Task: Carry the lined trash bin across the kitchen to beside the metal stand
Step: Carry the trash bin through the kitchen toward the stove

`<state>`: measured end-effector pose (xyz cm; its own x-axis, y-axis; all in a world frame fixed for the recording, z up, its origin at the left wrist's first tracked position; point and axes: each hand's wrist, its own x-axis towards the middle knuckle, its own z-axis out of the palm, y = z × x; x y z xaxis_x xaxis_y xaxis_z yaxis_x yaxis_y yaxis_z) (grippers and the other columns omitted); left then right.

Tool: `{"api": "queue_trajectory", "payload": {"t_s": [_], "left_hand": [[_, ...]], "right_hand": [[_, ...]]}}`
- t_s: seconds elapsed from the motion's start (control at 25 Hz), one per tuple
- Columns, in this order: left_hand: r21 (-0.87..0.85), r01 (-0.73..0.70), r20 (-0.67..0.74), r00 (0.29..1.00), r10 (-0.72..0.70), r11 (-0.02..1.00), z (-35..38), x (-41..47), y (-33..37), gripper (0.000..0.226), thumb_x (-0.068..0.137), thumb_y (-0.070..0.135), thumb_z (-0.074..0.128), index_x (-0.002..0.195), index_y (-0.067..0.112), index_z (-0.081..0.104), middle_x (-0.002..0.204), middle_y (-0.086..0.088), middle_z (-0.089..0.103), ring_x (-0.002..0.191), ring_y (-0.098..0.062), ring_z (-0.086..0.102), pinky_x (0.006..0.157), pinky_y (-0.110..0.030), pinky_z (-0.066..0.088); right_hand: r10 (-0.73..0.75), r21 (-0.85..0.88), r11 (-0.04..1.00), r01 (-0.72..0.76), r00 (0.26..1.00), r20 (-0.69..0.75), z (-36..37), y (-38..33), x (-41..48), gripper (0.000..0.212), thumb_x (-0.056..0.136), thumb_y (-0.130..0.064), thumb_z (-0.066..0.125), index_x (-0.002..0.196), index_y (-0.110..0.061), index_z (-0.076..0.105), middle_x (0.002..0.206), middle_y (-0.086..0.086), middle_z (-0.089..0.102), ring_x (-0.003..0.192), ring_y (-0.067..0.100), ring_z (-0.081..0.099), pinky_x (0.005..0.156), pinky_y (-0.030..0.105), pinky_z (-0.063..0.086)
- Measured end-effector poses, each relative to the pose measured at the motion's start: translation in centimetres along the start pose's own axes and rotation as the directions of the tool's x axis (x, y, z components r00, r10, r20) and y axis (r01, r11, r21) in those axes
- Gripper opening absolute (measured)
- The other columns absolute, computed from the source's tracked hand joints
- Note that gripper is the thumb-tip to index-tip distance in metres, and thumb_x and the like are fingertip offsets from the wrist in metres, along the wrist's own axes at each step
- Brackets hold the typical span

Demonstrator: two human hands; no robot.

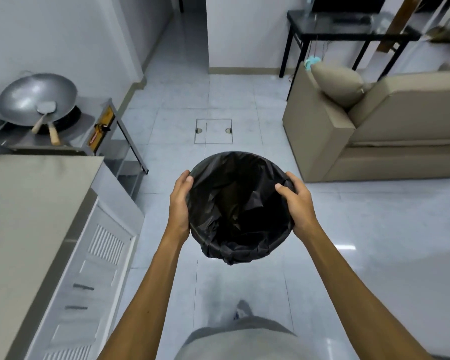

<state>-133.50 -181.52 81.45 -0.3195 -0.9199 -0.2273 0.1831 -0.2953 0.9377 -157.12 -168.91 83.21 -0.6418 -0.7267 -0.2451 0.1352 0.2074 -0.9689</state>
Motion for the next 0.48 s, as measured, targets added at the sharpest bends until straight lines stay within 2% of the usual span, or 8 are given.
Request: {"api": "queue_trajectory", "payload": {"t_s": [0.08,0.24,0.4,0.48], "left_hand": [[0.072,-0.036,-0.008,0.999,0.037,0.997,2.3,4.3,0.8,0.066,0.104,0.039,0.058,0.161,0.011,0.042,0.157,-0.008,0.054,0.136,-0.022,0.058,0.111,-0.031,0.050],[0.110,-0.062,-0.064,0.996,0.069,0.992,4.6,14.5,1.6,0.077,0.093,0.045,0.061,0.163,0.020,0.041,0.161,-0.001,0.051,0.145,-0.023,0.053,0.122,-0.042,0.044],[0.090,-0.041,-0.104,0.993,0.051,0.995,6.0,26.6,2.8,0.071,0.096,0.037,0.062,0.163,0.021,0.043,0.158,0.003,0.053,0.143,-0.019,0.054,0.113,-0.031,0.049],[0.108,-0.030,-0.110,0.993,0.042,0.994,6.6,32.6,3.7,0.062,0.103,0.030,0.061,0.163,0.022,0.043,0.155,0.005,0.053,0.143,-0.019,0.054,0.112,-0.031,0.049]], "right_hand": [[0.004,-0.029,1.000,-0.003,0.999,0.032,0.5,-1.7,5.9,0.057,0.098,-0.021,0.067,0.152,-0.023,0.050,0.147,0.000,0.057,0.133,0.025,0.056,0.111,0.045,0.049],[-0.005,-0.066,0.998,0.013,0.993,0.118,3.1,-4.6,17.4,0.061,0.098,-0.020,0.067,0.155,-0.024,0.046,0.149,-0.002,0.055,0.133,0.022,0.055,0.112,0.045,0.049],[0.017,-0.076,0.997,-0.005,0.988,0.151,7.2,-6.3,29.6,0.062,0.098,-0.021,0.067,0.156,-0.025,0.045,0.151,-0.003,0.053,0.135,0.021,0.053,0.113,0.044,0.047],[0.027,-0.077,0.997,-0.016,0.989,0.146,9.3,-7.3,35.5,0.062,0.098,-0.021,0.068,0.156,-0.025,0.045,0.152,-0.003,0.053,0.136,0.021,0.053,0.114,0.044,0.047]]}}
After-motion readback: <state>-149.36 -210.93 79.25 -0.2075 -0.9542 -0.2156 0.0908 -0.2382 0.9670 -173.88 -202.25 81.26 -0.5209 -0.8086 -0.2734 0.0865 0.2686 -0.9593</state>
